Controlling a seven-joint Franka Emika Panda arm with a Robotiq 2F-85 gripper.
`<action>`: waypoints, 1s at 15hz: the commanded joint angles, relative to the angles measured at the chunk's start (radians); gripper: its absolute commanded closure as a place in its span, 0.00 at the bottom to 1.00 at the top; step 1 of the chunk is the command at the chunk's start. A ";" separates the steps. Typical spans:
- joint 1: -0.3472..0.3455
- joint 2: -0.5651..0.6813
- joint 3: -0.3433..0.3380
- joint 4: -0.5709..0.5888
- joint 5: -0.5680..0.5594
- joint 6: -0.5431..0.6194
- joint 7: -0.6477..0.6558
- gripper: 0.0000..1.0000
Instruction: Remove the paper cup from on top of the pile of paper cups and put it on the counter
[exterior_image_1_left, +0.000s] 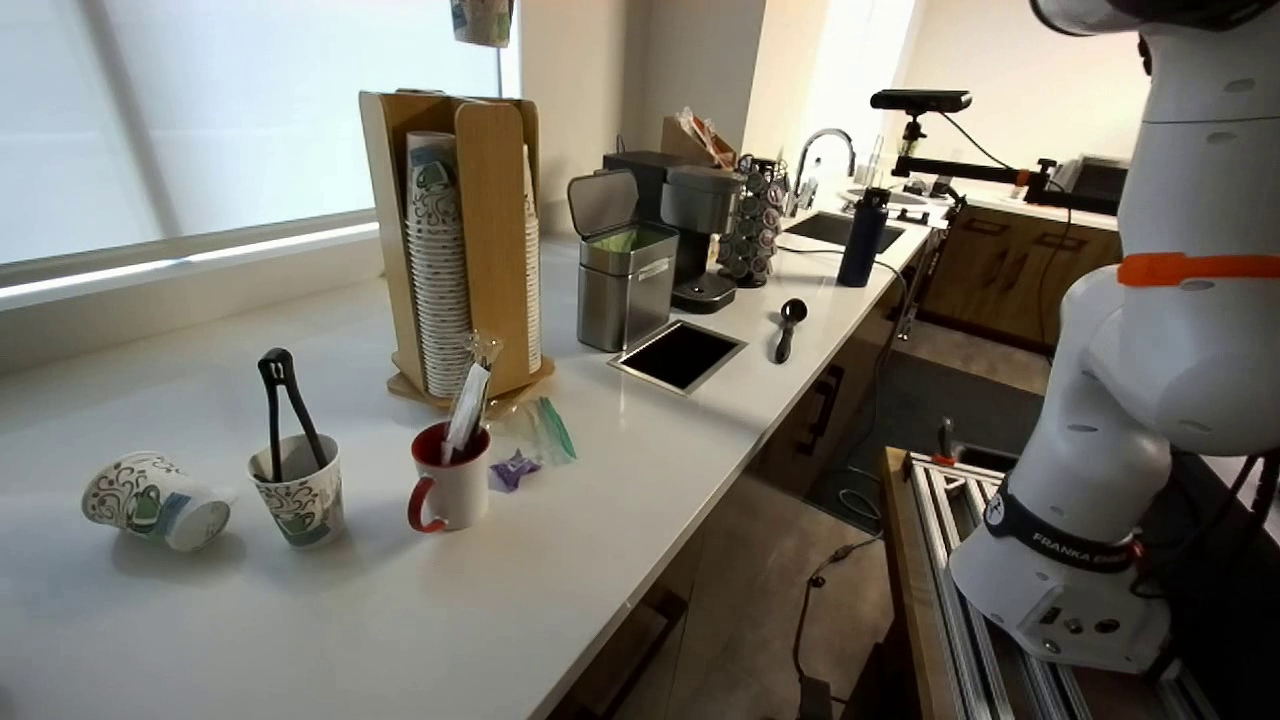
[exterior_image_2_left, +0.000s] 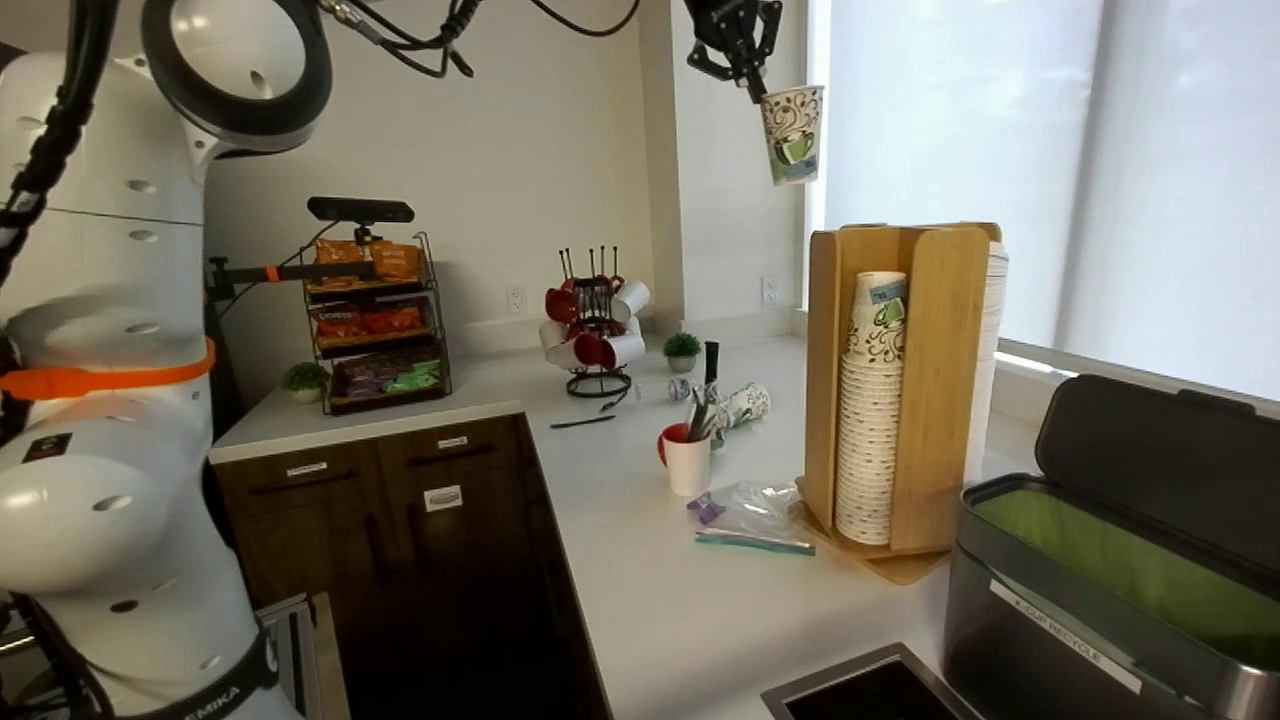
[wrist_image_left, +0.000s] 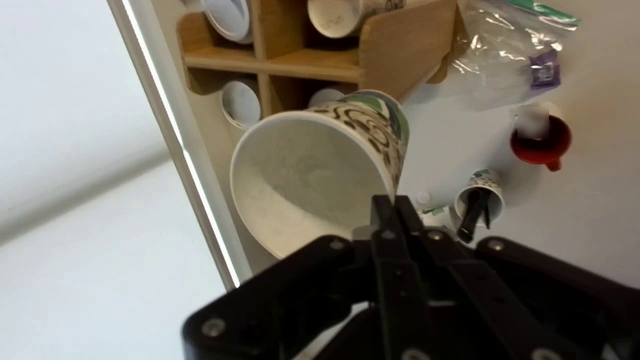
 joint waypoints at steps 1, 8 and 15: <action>0.004 -0.133 0.035 -0.202 0.099 -0.056 -0.068 0.99; 0.004 -0.115 0.039 -0.205 0.147 -0.076 -0.086 0.96; 0.144 -0.039 0.173 -0.291 0.023 -0.129 -0.134 0.99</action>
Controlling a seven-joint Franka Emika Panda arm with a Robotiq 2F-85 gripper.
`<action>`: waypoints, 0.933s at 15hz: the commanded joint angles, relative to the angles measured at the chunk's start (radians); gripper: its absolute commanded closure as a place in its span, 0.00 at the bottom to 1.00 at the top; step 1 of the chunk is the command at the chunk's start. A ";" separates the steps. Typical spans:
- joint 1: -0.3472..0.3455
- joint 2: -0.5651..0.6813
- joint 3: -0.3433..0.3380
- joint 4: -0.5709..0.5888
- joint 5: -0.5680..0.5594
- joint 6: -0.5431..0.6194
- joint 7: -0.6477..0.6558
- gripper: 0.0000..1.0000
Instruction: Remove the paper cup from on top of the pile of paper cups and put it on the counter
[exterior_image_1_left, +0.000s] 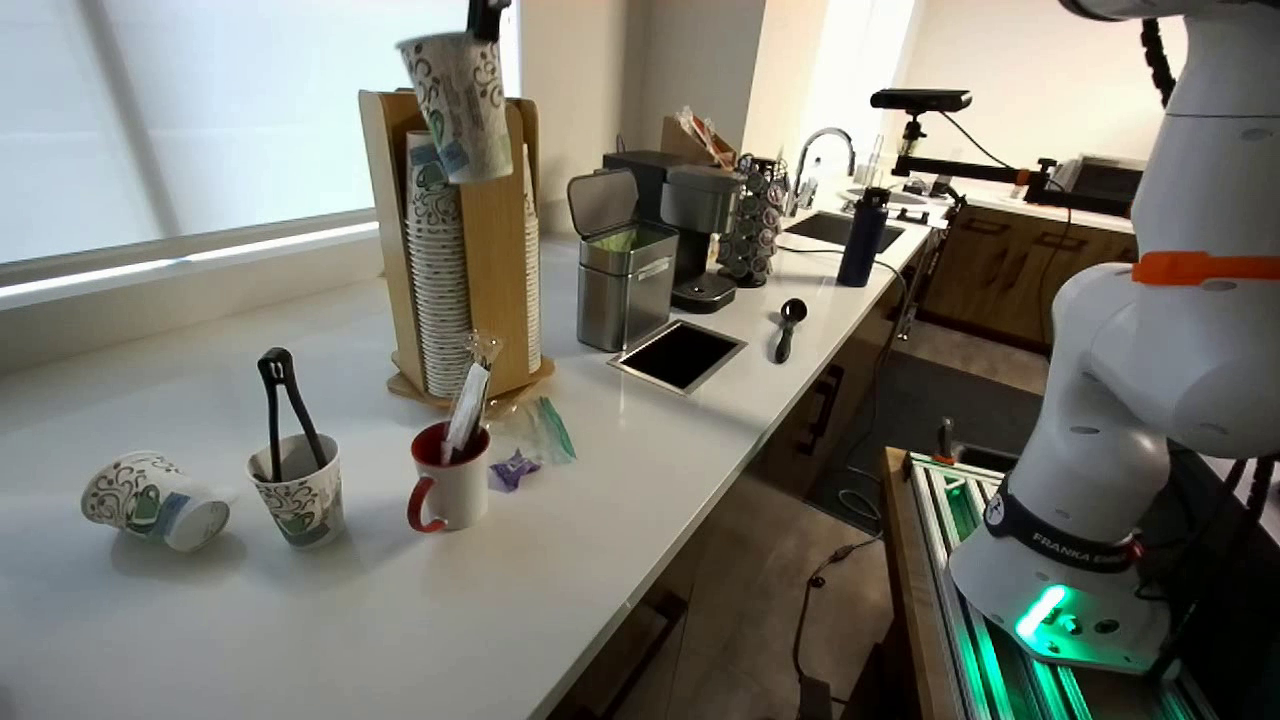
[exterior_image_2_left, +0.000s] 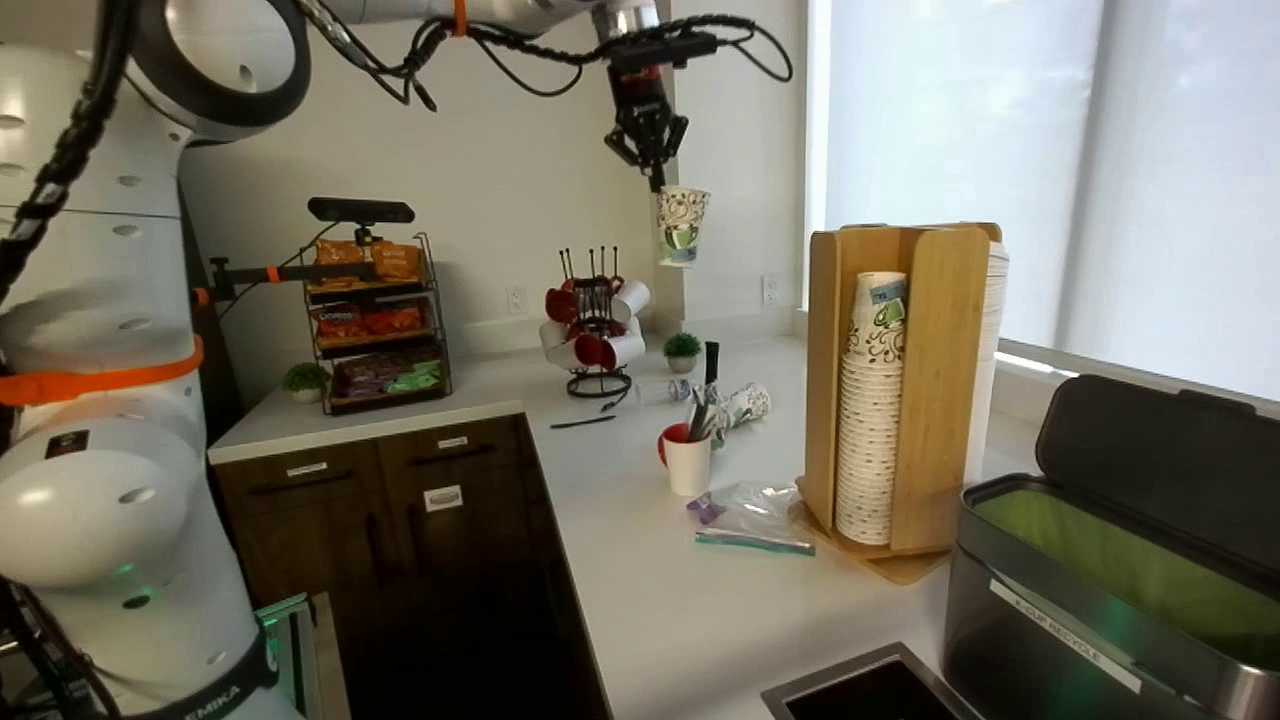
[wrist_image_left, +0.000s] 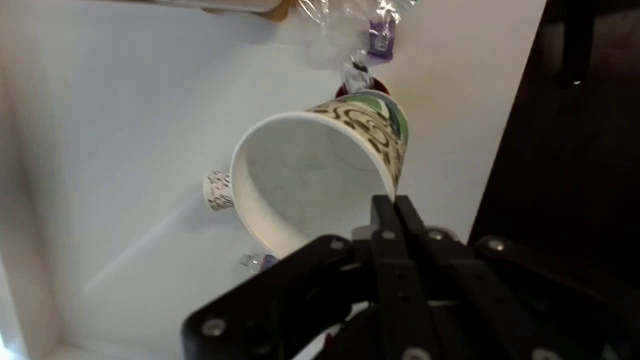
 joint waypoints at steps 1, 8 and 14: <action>0.069 0.045 0.063 -0.060 -0.019 -0.018 -0.035 0.99; 0.105 0.099 0.095 -0.067 -0.031 -0.067 -0.089 0.96; 0.100 0.091 0.096 -0.124 -0.028 0.022 -0.109 0.99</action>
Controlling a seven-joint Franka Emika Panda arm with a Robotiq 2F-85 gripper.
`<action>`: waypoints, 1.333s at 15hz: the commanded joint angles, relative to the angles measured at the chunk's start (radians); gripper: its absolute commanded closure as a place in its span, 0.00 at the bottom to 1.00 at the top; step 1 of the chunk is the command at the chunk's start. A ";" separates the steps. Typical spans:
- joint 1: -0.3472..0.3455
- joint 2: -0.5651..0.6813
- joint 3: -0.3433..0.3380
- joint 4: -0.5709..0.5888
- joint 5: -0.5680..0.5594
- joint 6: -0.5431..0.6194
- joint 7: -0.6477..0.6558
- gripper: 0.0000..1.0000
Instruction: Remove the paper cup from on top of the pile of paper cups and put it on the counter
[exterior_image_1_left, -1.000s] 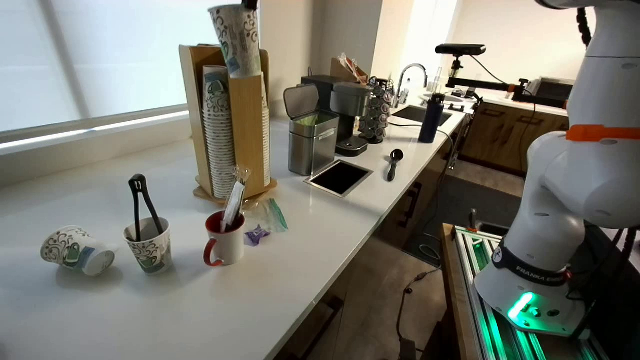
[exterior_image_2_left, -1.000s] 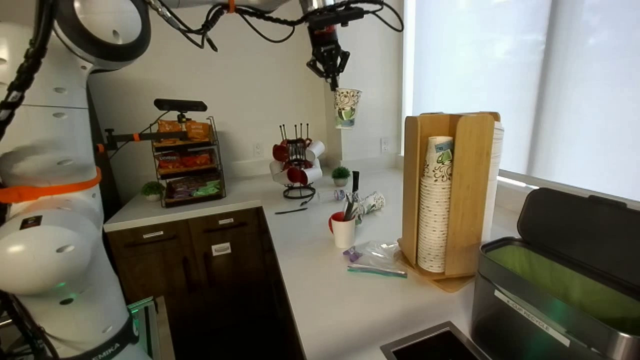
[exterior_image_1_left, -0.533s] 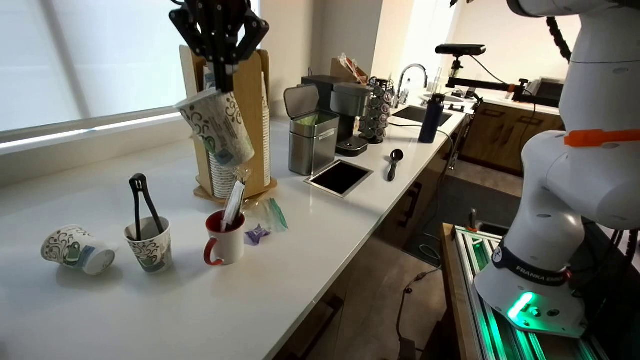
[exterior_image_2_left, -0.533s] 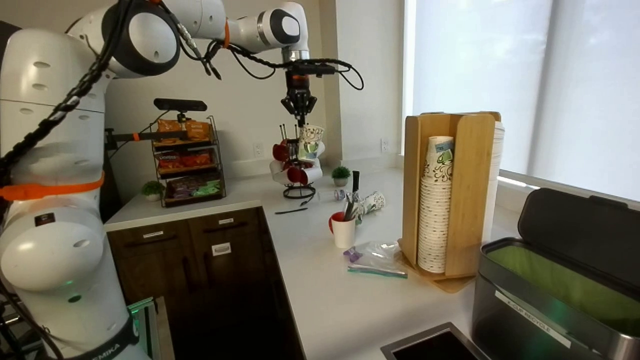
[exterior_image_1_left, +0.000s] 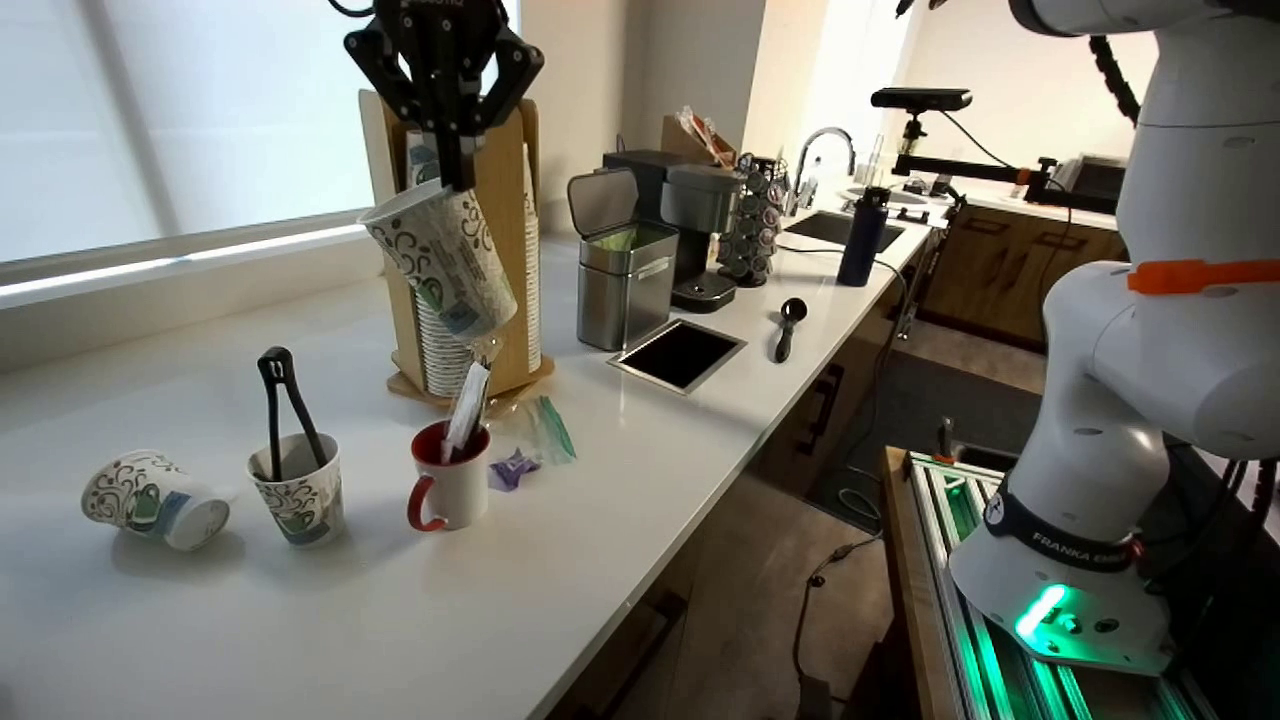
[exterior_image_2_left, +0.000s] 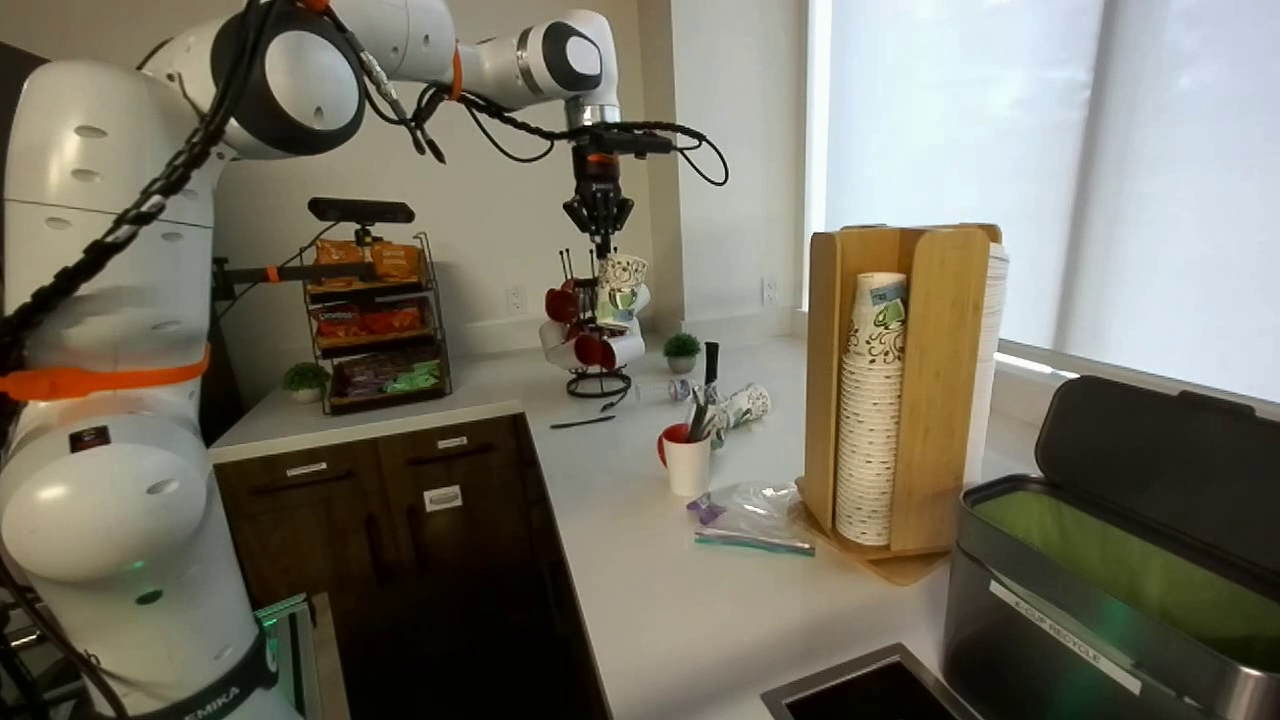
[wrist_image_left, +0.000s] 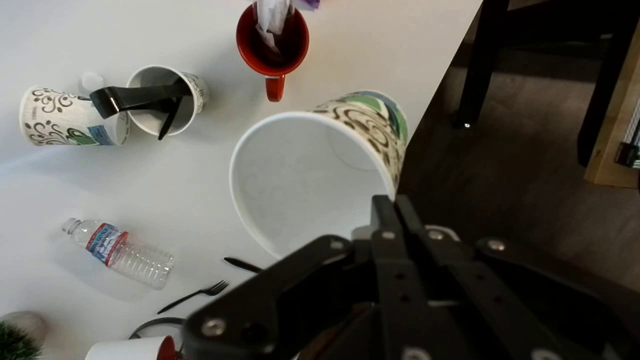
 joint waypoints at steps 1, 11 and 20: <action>-0.002 -0.022 0.003 -0.116 -0.003 0.159 -0.012 0.99; 0.013 -0.022 0.008 -0.485 -0.035 0.623 -0.371 0.99; 0.020 0.016 -0.008 -0.491 -0.061 0.858 -0.266 0.99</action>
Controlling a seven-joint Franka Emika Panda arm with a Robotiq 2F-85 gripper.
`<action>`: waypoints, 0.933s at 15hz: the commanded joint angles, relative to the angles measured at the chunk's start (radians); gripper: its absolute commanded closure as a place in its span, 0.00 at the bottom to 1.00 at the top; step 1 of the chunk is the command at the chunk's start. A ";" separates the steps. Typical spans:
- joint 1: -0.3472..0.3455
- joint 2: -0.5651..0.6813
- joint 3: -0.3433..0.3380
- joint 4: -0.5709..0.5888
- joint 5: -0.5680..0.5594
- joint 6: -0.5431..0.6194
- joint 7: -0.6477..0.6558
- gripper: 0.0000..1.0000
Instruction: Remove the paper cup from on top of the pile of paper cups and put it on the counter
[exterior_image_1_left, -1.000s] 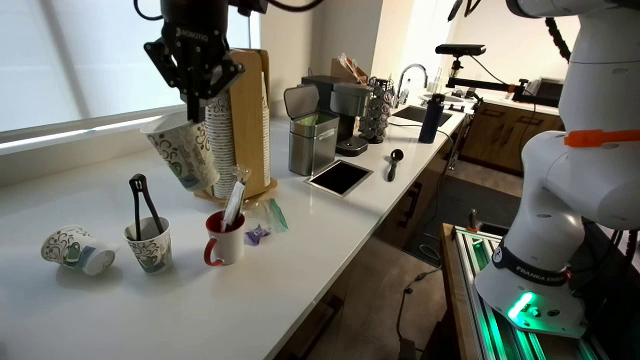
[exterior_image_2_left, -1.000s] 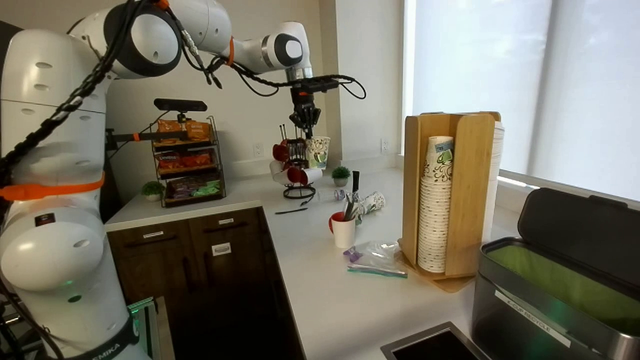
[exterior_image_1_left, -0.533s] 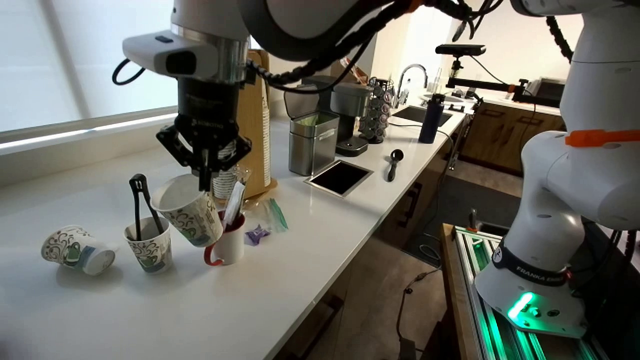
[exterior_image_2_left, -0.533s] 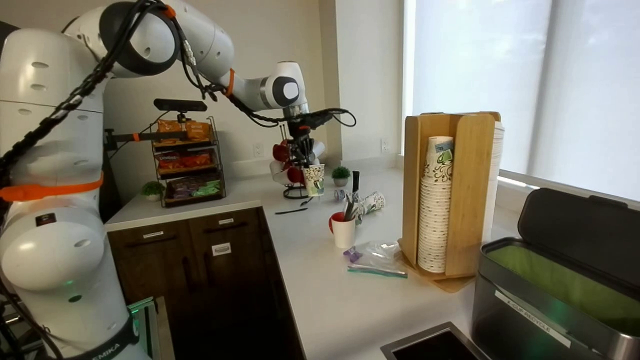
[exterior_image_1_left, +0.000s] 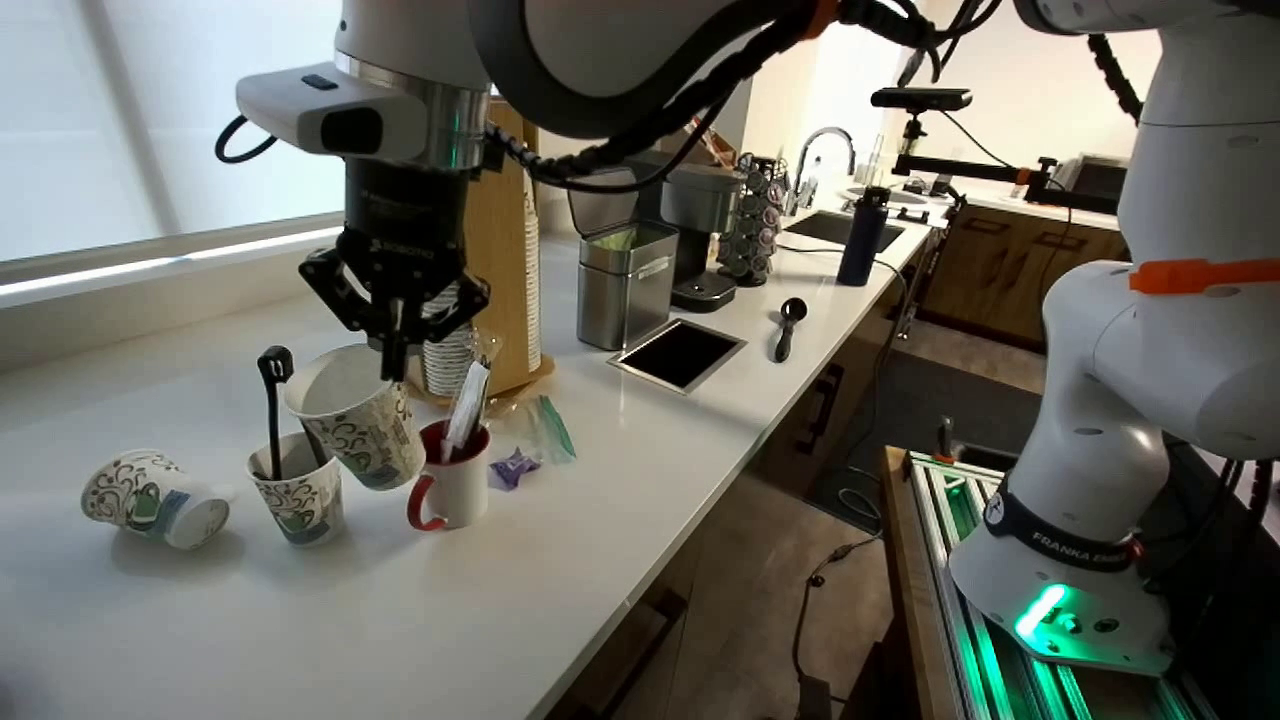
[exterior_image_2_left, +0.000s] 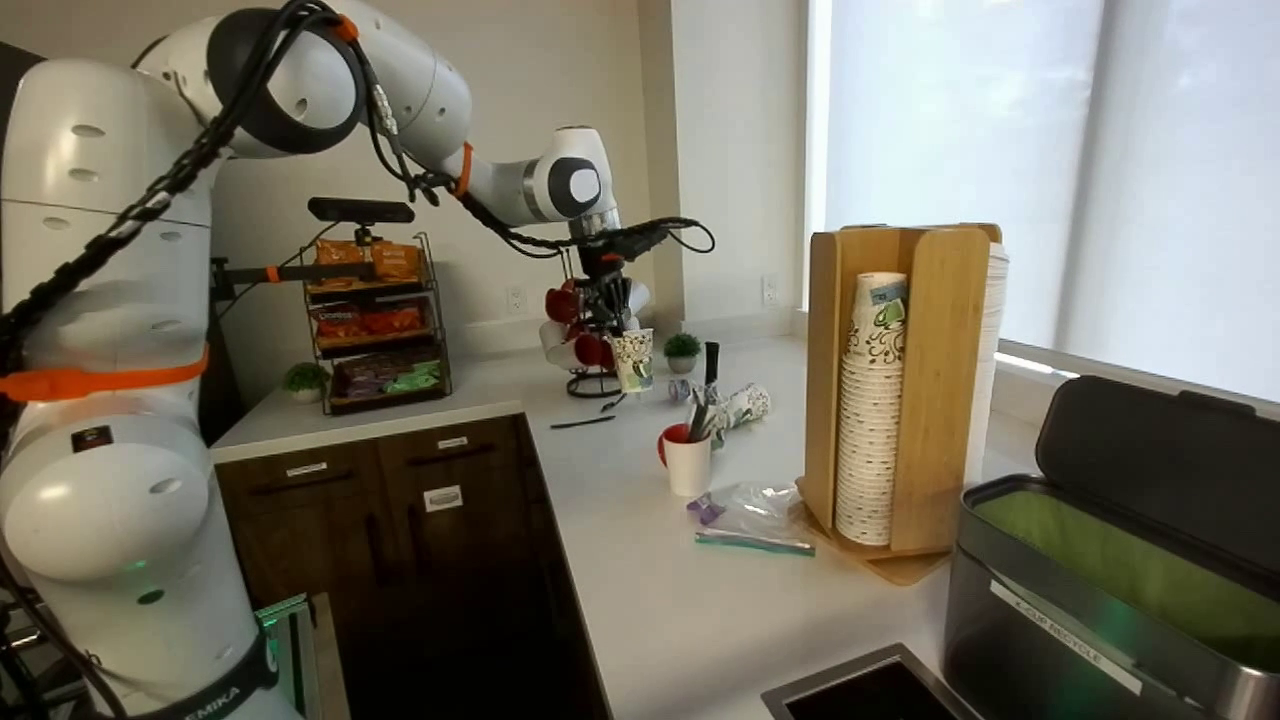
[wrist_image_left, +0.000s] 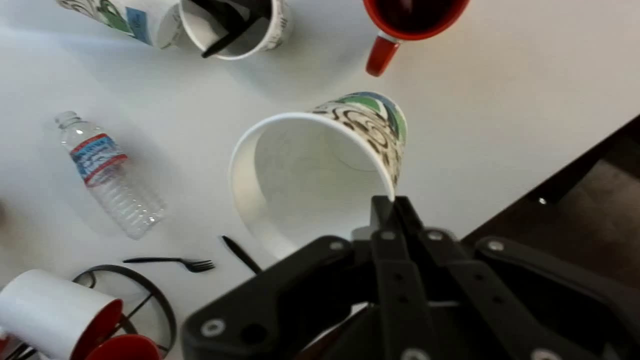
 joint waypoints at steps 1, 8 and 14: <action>0.009 0.022 -0.010 -0.057 -0.031 0.272 0.060 0.99; -0.013 0.019 0.009 -0.262 0.026 0.662 0.188 0.99; -0.025 0.043 0.015 -0.292 -0.005 0.673 0.273 0.96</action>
